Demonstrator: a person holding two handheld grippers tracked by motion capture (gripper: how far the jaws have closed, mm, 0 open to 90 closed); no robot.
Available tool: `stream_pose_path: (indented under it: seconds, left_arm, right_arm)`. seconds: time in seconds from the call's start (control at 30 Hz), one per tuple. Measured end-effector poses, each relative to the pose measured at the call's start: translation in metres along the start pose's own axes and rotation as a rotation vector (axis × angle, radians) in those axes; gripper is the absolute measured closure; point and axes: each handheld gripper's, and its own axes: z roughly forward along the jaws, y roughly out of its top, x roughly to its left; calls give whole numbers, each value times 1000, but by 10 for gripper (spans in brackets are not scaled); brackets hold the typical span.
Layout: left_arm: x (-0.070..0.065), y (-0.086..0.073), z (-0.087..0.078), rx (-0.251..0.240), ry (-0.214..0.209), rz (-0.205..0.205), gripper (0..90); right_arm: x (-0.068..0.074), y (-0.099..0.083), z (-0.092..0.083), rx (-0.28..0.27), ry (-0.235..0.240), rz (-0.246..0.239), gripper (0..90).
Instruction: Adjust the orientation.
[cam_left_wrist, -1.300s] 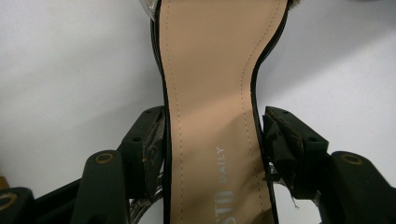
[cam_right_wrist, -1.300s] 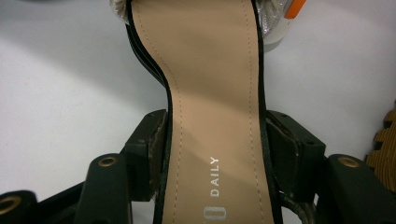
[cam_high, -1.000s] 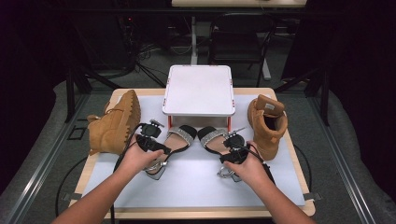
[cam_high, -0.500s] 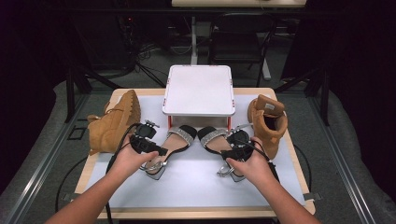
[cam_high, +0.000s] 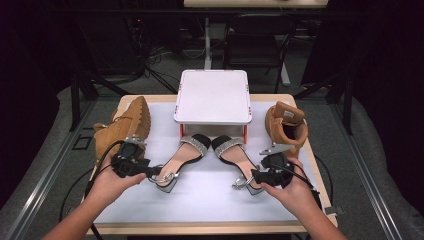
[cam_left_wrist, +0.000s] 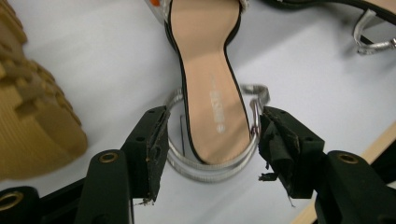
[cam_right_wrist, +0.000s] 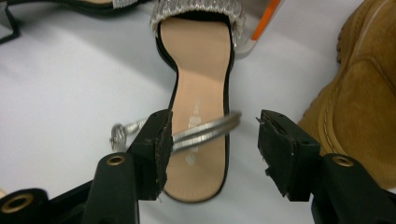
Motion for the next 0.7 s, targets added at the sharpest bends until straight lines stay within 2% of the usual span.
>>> stream_pose_path:
  seconds: [0.03,0.07,0.17,0.33,0.43,0.5,0.7]
  left_arm:
    - [0,0,0,0,0,0,424]
    - [2,-6,-1,2,-7,-2,424]
    - [5,-25,-3,-1,-16,-2,422]
    - [8,-47,2,-5,-28,-1,405]
    - [8,-55,8,4,-31,-4,395]
    - [8,-58,13,8,-34,-2,395]
    - [7,-58,33,-1,-43,12,370]
  right_arm:
    - [0,-5,-2,-3,-1,-9,446]
    - [0,-5,-2,-3,-1,-9,446]
    - [0,-23,-5,-7,-4,-44,444]
    - [0,-37,-4,9,1,-45,440]
    - [1,-45,0,13,14,-24,441]
    - [1,-49,3,17,29,-13,441]
    - [3,-56,17,34,47,-20,419]
